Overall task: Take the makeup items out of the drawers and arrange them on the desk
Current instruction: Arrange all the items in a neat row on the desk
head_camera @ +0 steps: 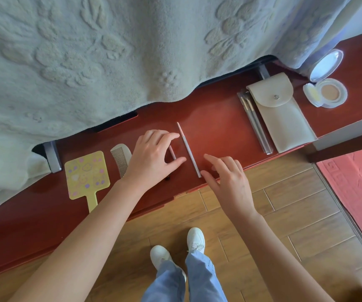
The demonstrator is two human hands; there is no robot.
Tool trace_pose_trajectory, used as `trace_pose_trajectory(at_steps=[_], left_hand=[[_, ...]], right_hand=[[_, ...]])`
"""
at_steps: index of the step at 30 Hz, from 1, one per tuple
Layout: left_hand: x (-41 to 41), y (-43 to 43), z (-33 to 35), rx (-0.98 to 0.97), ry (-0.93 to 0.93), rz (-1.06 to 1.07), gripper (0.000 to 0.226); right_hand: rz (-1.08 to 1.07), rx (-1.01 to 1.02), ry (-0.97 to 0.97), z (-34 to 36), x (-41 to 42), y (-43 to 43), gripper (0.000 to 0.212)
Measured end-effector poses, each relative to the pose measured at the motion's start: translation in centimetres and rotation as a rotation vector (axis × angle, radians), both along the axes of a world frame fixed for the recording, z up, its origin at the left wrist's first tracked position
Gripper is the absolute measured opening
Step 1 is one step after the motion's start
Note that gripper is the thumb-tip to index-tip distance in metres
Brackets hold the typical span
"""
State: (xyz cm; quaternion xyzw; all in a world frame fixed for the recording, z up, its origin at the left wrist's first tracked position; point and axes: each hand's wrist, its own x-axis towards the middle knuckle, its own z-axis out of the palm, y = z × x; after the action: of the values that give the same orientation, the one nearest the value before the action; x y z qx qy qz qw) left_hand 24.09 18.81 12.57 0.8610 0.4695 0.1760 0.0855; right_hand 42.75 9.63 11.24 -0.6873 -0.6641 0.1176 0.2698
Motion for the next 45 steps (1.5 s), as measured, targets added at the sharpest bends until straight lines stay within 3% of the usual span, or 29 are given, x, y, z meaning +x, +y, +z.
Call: trace_pose_trajectory(at_steps=[11,19,24,33,45], left_hand=[[11.3,2.4,0.4,-0.029,-0.092,-0.210,0.048],[17.1,3.0,-0.9,-0.068,-0.011,-0.419,0.041],[16.9,2.6,-1.9,-0.069,0.016,-0.401,0.038],[14.9,2.7,-1.7,-0.003,0.077,-0.441,0.034],[5.5,0.2,-0.3,-0.004,0.174,-0.365,0.032]], right_hand=[[-0.307,-0.008,-0.035,1.4,8.2,-0.8,0.035],[-0.381,-0.016,-0.044,1.7,12.7,0.2,0.025],[-0.241,-0.057,-0.036,0.9,12.1,1.4,0.020],[-0.206,0.004,-0.153,-0.1,9.3,1.9,0.018],[-0.026,0.000,-0.135,-0.4,1.8,0.4,0.017]])
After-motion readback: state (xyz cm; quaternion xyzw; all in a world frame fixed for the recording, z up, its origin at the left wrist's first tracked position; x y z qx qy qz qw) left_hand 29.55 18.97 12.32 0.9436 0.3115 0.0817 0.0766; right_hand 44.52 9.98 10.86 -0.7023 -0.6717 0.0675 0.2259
